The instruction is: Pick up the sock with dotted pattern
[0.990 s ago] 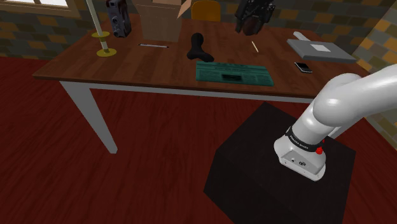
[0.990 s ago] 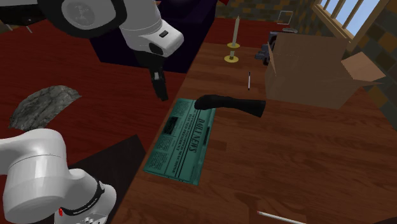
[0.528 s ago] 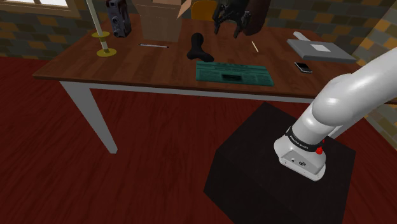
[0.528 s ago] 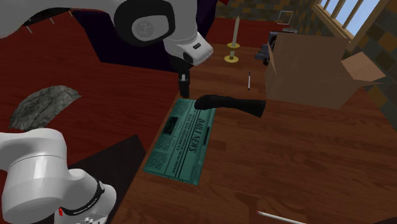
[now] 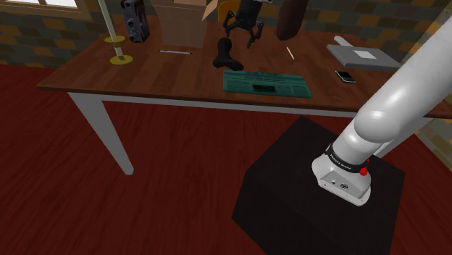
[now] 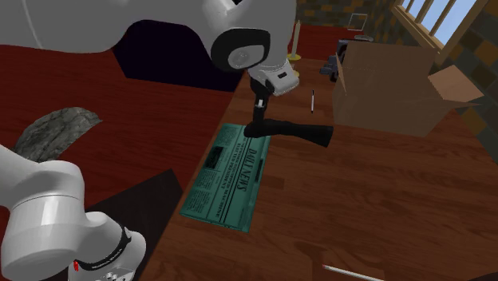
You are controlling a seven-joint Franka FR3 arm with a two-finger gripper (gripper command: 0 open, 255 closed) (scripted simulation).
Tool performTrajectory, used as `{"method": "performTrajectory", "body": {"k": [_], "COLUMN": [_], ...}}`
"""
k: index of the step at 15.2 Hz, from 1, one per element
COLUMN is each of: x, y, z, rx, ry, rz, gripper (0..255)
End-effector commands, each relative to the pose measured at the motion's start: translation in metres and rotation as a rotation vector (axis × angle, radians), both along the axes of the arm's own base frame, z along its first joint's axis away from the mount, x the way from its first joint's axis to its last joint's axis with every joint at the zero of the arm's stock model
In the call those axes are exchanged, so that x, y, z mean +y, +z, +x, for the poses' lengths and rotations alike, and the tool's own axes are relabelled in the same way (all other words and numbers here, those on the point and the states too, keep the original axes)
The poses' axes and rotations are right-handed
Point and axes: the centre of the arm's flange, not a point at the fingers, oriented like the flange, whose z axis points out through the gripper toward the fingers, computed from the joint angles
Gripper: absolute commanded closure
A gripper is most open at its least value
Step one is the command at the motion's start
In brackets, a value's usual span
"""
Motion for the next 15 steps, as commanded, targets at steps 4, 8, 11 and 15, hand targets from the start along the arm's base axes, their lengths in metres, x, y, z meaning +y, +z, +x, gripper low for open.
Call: {"method": "performTrajectory", "body": {"k": [4,8,11,15], "x": [-0.021,-0.042,-0.044,-0.044], "y": [-0.035,-0.064,-0.076,-0.097], "z": [0.054,0.095,0.097,0.097], "rx": [0.029,0.052,0.053,0.053], "ry": [-0.151,-0.27,-0.277,-0.277], "rz": [0.049,0.088,0.09,0.09], "gripper": [0,0,0,0]}}
